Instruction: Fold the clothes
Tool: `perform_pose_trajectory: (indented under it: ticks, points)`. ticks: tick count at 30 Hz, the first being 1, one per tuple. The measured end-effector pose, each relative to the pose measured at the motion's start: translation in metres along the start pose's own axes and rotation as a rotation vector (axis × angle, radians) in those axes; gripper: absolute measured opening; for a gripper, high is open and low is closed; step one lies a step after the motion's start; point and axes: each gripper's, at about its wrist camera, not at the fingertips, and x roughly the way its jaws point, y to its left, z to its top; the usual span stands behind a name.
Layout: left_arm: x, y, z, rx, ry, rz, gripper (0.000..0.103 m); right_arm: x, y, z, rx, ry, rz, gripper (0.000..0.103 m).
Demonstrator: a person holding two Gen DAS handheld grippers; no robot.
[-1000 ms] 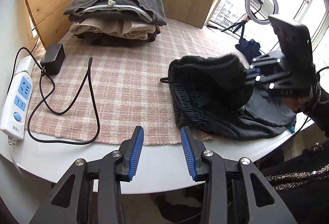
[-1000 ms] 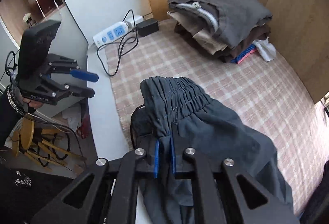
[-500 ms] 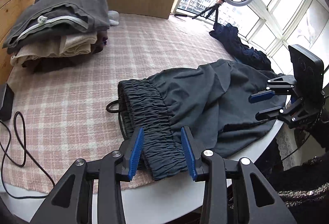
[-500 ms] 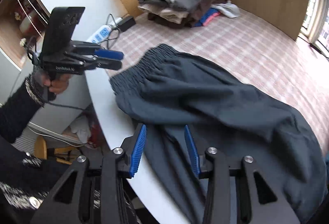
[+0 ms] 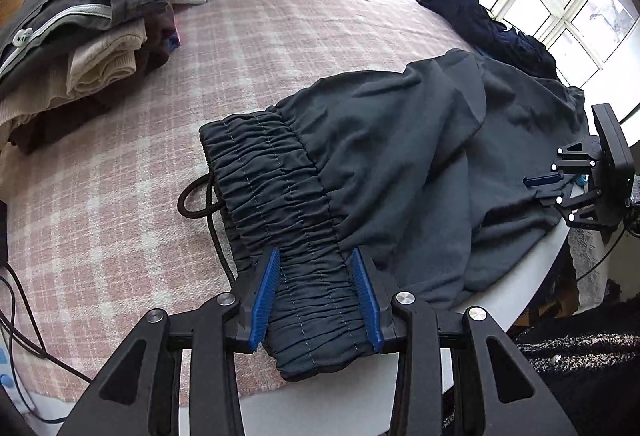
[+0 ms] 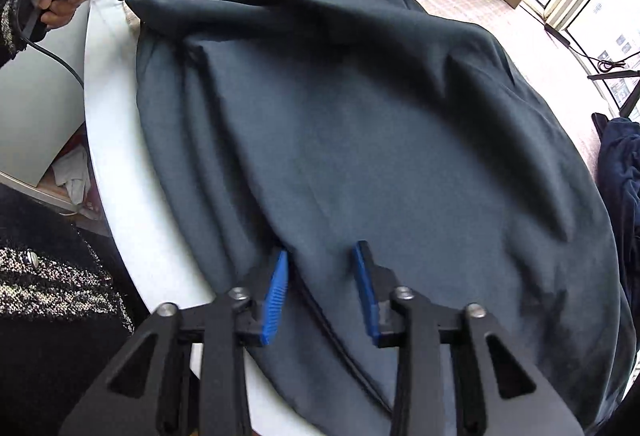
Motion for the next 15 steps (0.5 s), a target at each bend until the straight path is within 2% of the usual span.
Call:
perform_pose_trajectory:
  ticks: [3, 7, 9, 12, 13, 15]
  points:
    - [0.001, -0.001, -0.002, 0.004, 0.000, 0.006, 0.036, -0.019, -0.010, -0.004, -0.023, -0.015, -0.011, 0.003]
    - [0.002, 0.000, -0.001, -0.011, -0.007, -0.002, 0.036, -0.083, -0.021, -0.017, -0.049, -0.057, 0.036, 0.003]
    - [0.002, 0.000, -0.001, -0.020, -0.011, -0.004, 0.036, -0.100, -0.025, -0.023, -0.042, -0.065, 0.090, 0.003]
    - [-0.006, 0.004, -0.003, -0.043, -0.026, 0.001, 0.036, -0.070, -0.023, -0.024, -0.050, 0.031, 0.037, 0.004]
    - [-0.012, 0.006, -0.004, -0.056, -0.035, 0.005, 0.036, -0.060, -0.024, -0.025, -0.036, 0.079, 0.034, 0.008]
    - [-0.024, 0.012, -0.005, -0.086, -0.060, 0.010, 0.036, -0.041, -0.025, -0.027, 0.001, 0.184, 0.041, 0.010]
